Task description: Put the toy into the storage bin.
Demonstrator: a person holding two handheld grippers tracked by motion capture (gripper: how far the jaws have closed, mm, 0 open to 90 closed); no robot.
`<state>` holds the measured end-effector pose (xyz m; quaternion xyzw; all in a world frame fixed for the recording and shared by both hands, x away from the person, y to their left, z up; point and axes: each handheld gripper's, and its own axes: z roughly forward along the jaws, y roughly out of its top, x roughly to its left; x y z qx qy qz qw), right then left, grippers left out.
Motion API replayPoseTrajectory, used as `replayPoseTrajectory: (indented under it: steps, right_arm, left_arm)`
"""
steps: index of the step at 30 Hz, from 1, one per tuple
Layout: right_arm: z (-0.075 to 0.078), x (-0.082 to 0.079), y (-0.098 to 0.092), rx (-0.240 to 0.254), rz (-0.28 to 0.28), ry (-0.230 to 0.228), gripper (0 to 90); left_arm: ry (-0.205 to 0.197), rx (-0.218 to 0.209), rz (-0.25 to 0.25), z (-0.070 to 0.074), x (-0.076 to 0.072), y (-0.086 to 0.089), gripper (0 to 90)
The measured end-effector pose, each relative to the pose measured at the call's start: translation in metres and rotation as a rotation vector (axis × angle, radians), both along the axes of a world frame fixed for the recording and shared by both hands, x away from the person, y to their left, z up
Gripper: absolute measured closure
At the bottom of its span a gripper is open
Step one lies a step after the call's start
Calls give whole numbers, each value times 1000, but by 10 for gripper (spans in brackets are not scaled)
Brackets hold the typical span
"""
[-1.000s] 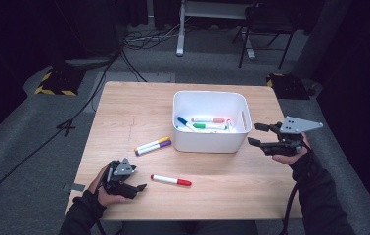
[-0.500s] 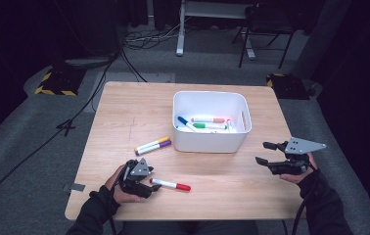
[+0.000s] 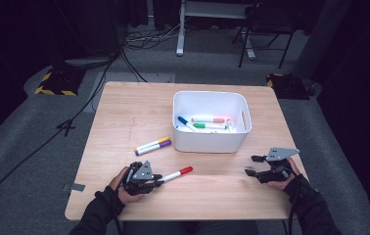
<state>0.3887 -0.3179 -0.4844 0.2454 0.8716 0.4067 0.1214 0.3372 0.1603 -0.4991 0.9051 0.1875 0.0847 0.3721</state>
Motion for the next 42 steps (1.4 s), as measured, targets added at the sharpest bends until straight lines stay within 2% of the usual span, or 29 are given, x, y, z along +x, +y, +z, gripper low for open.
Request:
replayPoseTrajectory:
  steps: [2,6,11,14,19,20,23,28,33,34,35,39,40,42]
  right_arm:
    - [-5,0,4,-9,13,14,350]
    - [-11,0,12,-22,35,29,350]
    - [-16,0,17,-26,51,36,346]
    - [-16,0,17,-13,51,42,347]
    - [-18,0,16,11,42,44,346]
    - [-18,0,17,9,40,41,346]
    - [-18,-1,19,-5,43,25,336]
    - [-18,-1,20,-11,40,22,322]
    - [-18,-1,20,-9,39,26,320]
    - [-18,-1,20,-9,39,26,321]
    - [-18,-1,20,-9,39,26,321]
    - [-18,0,19,-4,41,22,320]
    - [-18,0,19,-1,39,29,320]
    - [-18,0,19,5,33,38,321]
  left_arm:
    - [-15,0,-3,1,-1,0,756]
    - [-15,-56,14,7,-1,4,757]
    - [-43,-103,27,16,1,13,758]
    - [-63,-154,36,25,1,19,757]
    - [-113,-211,53,45,3,24,758]
    - [-124,-210,51,49,4,25,758]
    - [-149,-244,54,59,7,27,758]
    - [-171,-272,32,74,10,29,757]
    - [-187,-279,20,87,12,34,758]
    - [-177,-297,20,91,12,35,758]
    - [-191,-292,16,94,13,37,758]
    - [-202,-303,17,108,17,39,758]
    - [-217,-301,11,114,19,39,758]
    - [-216,-309,-2,122,22,37,758]
